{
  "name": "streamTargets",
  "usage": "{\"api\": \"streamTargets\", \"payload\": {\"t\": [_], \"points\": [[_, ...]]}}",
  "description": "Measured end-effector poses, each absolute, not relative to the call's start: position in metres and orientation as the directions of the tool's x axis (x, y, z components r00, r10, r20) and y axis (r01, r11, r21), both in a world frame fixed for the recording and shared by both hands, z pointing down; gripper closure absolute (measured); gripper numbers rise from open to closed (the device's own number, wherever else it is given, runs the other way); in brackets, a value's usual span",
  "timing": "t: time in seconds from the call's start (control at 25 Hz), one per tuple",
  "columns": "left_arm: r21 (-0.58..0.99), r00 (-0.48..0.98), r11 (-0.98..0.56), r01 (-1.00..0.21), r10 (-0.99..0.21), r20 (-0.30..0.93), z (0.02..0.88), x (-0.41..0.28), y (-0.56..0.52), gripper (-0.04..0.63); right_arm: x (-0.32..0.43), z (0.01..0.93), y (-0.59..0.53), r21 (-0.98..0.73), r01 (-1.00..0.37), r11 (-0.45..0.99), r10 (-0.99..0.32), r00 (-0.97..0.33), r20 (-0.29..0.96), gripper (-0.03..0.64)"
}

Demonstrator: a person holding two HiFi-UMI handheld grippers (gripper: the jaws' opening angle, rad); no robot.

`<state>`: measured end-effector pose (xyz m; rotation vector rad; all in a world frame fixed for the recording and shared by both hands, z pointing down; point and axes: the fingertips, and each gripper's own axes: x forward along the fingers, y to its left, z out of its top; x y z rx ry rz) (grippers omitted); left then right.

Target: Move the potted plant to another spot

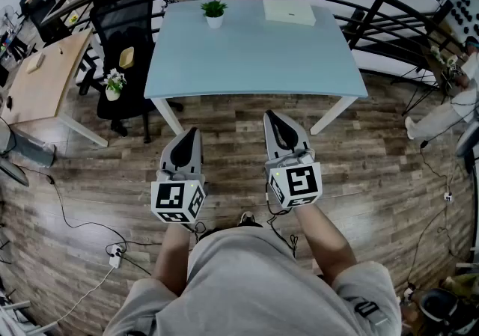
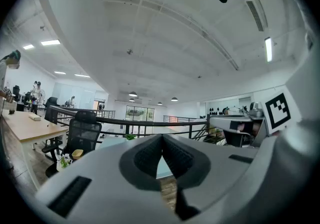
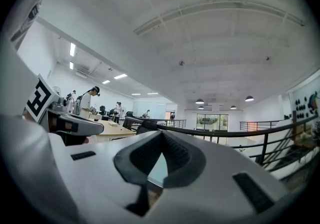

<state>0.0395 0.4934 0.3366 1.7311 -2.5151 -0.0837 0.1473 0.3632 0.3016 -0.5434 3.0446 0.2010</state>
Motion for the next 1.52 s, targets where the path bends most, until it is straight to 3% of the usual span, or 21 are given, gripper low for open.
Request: {"api": "streamTargets", "payload": {"t": [0.44, 0.88, 1.24, 1.52], "points": [[0.088, -0.285, 0.301, -0.950, -0.946, 0.154, 0.384, 0.110, 0.467, 0.583, 0.200, 0.363, 0.373, 0.159, -0.252, 0.955, -0.262, -0.964, 0.046, 0.613], [0.124, -0.170, 0.201, -0.972, -0.960, 0.223, 0.422, 0.139, 0.428, 0.583, 0.253, 0.418, 0.343, 0.098, -0.338, 0.936, -0.350, -0.923, 0.162, 0.579], [0.142, -0.162, 0.200, -0.970, -0.957, 0.240, 0.439, 0.082, 0.414, 0.583, 0.194, 0.442, 0.324, 0.095, -0.324, 0.941, -0.338, -0.908, 0.248, 0.503], [0.166, -0.185, 0.223, -0.961, -0.959, 0.215, 0.438, -0.008, 0.409, 0.583, 0.114, 0.446, 0.304, 0.039, -0.330, 0.943, -0.329, -0.910, 0.254, 0.456]]}}
